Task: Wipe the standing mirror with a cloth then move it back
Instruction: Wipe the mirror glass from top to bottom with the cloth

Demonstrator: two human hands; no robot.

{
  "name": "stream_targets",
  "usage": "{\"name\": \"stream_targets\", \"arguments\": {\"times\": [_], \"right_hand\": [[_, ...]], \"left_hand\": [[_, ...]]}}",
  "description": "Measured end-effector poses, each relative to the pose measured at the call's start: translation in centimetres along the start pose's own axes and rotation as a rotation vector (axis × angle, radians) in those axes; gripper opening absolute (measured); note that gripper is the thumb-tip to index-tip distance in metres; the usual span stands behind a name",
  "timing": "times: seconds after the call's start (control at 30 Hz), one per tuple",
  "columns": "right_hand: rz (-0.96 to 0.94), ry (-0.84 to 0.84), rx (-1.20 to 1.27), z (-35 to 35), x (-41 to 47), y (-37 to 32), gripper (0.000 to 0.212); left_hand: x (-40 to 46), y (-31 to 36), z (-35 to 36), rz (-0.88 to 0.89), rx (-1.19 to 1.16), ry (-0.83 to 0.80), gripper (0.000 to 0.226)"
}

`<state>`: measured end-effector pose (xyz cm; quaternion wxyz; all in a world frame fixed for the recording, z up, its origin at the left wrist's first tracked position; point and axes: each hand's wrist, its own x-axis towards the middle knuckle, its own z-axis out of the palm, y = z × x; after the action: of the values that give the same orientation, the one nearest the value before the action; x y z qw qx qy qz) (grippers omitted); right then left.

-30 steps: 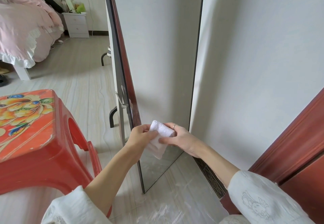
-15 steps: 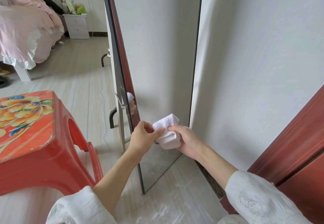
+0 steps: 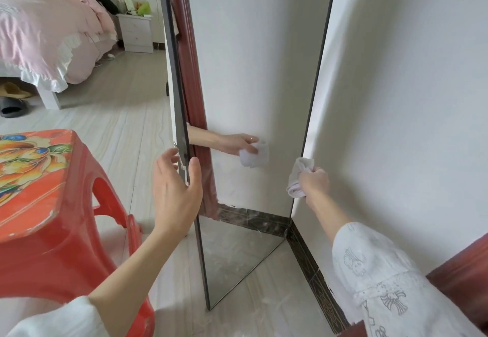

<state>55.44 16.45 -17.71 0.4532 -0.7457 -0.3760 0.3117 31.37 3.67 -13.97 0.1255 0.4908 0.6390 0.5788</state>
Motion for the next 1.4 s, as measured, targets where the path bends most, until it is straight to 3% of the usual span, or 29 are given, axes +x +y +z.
{"name": "stream_targets", "arguments": {"times": [0.07, 0.2, 0.33, 0.47, 0.63, 0.8, 0.9, 1.03, 1.23, 1.3, 1.4], "right_hand": [[-0.057, 0.073, -0.037, 0.4, 2.2, -1.7, 0.041], [-0.302, 0.225, -0.044, 1.2, 5.1, -4.9, 0.032], [-0.494, 0.186, -0.105, 3.4, 4.8, -4.8, 0.037], [-0.626, 0.101, -0.138, 5.9, 0.8, 1.4, 0.038], [-0.496, -0.086, -0.307, 5.3, 1.3, 5.1, 0.030], [-0.250, 0.149, 0.003, 4.0, 5.0, -2.7, 0.029], [-0.356, 0.223, 0.000, 4.0, 5.7, -6.7, 0.034], [-0.505, 0.222, -0.048, 4.8, 3.1, -5.6, 0.038], [-0.764, 0.011, -0.146, 5.6, -1.2, 0.5, 0.023], [-0.716, 0.005, -0.161, 5.0, -0.8, 0.5, 0.022], [-0.584, 0.159, -0.090, 4.4, 0.8, -3.0, 0.026]], "left_hand": [[0.8, -0.1, 0.8, 0.049, 0.031, 0.008, 0.041], [2.1, -0.6, 1.8, 0.104, 0.016, 0.031, 0.031], [2.6, -1.0, 2.6, 0.097, -0.040, 0.037, 0.018], [2.3, -1.4, 2.8, 0.074, -0.064, 0.023, 0.015], [2.6, -1.6, 2.7, 0.065, -0.058, -0.008, 0.015], [2.5, -1.5, 3.1, 0.087, -0.027, 0.023, 0.015], [2.7, -1.4, 3.2, 0.113, -0.009, 0.032, 0.020], [2.7, -1.3, 3.1, 0.115, -0.026, 0.020, 0.017], [2.7, -1.4, 3.1, 0.143, -0.040, 0.018, 0.014], [2.7, -1.5, 3.1, 0.149, -0.036, 0.018, 0.014], [2.7, -1.6, 3.1, 0.146, -0.030, 0.021, 0.016]]}}
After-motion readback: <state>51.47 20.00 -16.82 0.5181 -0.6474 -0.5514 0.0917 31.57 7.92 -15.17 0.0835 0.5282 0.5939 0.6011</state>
